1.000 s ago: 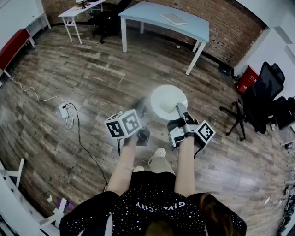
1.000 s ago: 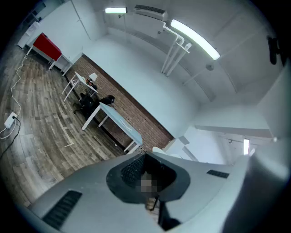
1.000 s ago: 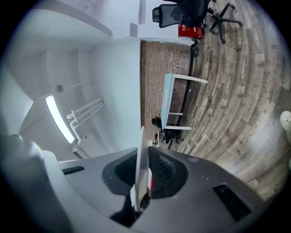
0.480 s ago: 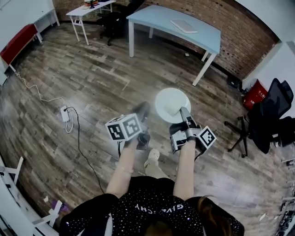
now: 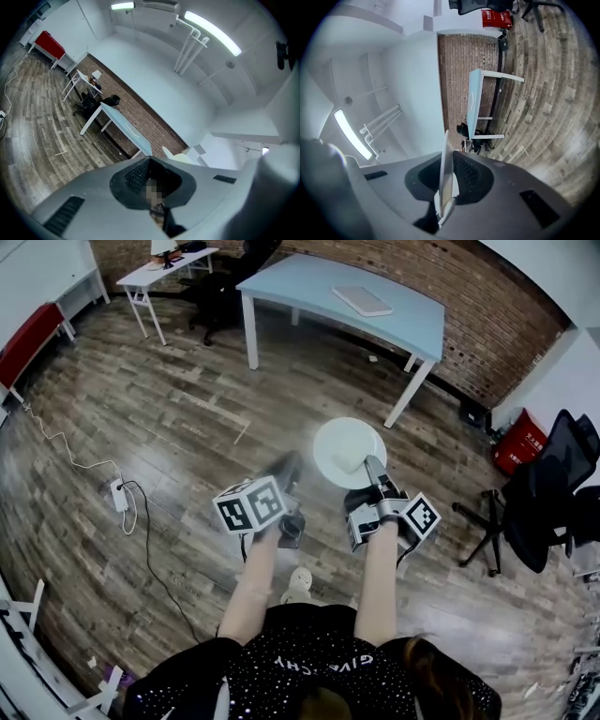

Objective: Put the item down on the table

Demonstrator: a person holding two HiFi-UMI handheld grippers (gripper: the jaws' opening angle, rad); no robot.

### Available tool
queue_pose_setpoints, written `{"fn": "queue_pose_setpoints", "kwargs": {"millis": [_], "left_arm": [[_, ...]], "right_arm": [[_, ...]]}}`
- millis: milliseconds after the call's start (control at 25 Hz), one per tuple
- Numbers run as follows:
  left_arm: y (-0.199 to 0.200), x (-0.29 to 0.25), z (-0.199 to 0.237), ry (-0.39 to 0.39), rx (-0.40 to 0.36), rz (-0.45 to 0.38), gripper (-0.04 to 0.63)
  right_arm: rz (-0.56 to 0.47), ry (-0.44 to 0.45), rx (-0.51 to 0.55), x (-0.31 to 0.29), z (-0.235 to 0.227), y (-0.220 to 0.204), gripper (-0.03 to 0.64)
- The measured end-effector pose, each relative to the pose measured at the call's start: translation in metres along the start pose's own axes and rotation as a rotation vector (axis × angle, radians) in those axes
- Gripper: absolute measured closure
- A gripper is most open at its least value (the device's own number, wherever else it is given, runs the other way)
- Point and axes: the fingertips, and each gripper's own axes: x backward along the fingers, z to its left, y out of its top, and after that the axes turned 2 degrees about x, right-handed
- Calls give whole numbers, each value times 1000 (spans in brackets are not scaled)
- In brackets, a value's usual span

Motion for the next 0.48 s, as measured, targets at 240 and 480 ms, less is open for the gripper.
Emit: {"fn": "queue_pose_setpoints", "kwargs": {"millis": [240,480], "left_arm": [[7,-71,-1,7,8,-4,584],[3,-76,-4,-2,-21,-3,584]], "right_arm": [[18,-5,1,-46,-9,51,583],[20,29,6,-46,-13,54,583]]}}
